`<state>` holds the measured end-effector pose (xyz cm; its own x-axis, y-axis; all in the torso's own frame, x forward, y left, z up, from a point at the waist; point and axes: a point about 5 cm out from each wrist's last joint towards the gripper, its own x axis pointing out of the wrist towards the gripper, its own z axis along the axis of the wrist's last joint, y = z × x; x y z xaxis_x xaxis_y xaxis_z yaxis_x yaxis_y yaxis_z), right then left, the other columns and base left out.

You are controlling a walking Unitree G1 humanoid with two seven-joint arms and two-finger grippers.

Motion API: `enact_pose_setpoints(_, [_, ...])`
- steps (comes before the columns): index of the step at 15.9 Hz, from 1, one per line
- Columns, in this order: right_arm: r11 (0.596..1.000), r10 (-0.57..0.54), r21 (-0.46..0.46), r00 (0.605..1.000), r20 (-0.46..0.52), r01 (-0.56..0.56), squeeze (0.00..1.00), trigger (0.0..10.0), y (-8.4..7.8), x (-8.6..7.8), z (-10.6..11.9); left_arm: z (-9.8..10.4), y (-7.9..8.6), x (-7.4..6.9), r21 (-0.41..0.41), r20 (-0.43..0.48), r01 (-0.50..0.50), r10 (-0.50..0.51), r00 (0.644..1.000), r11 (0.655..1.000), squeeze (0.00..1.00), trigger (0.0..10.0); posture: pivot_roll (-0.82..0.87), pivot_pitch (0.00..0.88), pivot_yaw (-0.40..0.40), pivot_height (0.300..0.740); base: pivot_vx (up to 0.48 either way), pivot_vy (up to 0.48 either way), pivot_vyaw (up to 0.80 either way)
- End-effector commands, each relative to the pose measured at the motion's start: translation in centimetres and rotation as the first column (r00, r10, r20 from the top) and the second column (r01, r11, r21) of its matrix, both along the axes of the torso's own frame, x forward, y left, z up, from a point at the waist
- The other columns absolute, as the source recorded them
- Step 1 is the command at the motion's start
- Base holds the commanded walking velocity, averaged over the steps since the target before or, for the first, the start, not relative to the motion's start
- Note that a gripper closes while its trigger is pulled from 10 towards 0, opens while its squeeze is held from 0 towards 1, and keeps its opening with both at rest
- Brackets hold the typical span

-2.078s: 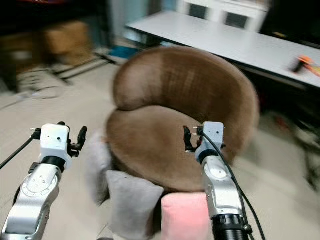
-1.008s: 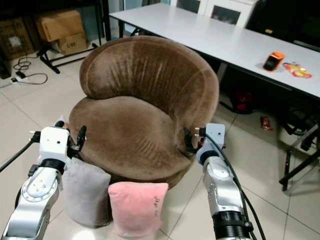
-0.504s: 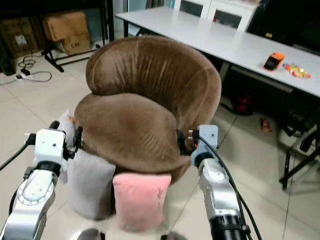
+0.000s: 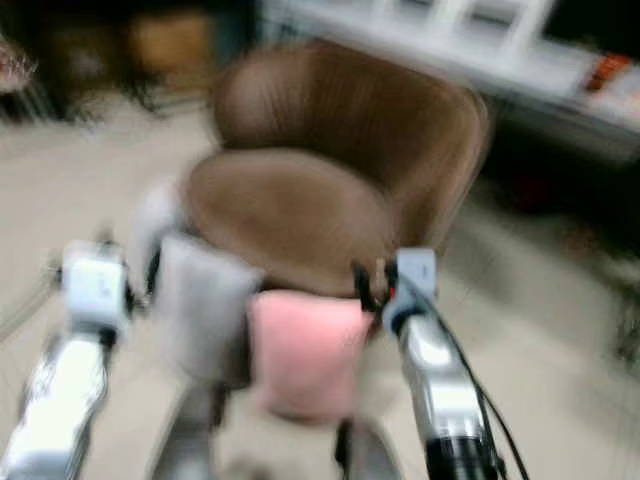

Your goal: Move the pillow to the sofa from floor

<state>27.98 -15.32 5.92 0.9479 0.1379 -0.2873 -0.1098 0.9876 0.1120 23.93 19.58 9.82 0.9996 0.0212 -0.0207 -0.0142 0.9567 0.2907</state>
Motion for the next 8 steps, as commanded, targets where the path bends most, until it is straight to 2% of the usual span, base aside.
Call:
enact_pose_setpoints(1, [1.0, 0.012, 0.0, 1.0, 0.025, -0.012, 0.0, 10.0, 0.33, 0.5, 0.8, 1.49, -0.11, 0.68, 0.004, 0.063, 0.013, -0.014, 0.998, 1.0, 0.0, 10.0, 0.08, 0.0, -0.078, 0.6, 0.0, 0.0, 0.0])
enact_pose_setpoints(4, [1.0, 0.024, -0.006, 1.0, 0.02, -0.024, 0.0, 10.0, 0.4, 0.49, 0.91, 1.64, -0.18, 0.5, -0.017, 0.074, 0.024, -0.023, 0.997, 1.0, 0.0, 10.0, 0.08, 0.0, -0.08, 0.6, 0.0, 0.0, 0.0])
enact_pose_setpoints(7, [0.998, 0.045, -0.045, 0.999, 0.022, -0.044, 0.0, 10.0, 0.28, 0.56, 1.11, 1.72, -0.2, 0.51, -0.029, 0.073, 0.03, -0.028, 0.997, 0.999, 0.0, 10.0, 0.07, 0.0, -0.081, 0.6, 0.32, 0.0, 0.0])
enact_pose_setpoints(8, [0.998, 0.036, -0.051, 0.999, 0.018, -0.035, 0.0, 10.0, 0.13, 0.59, 1.09, 1.66, -0.26, 0.54, -0.032, 0.071, 0.032, -0.03, 0.997, 0.999, 0.0, 10.0, 0.07, 0.0, -0.081, 0.6, 0.334, 0.0, 0.48])
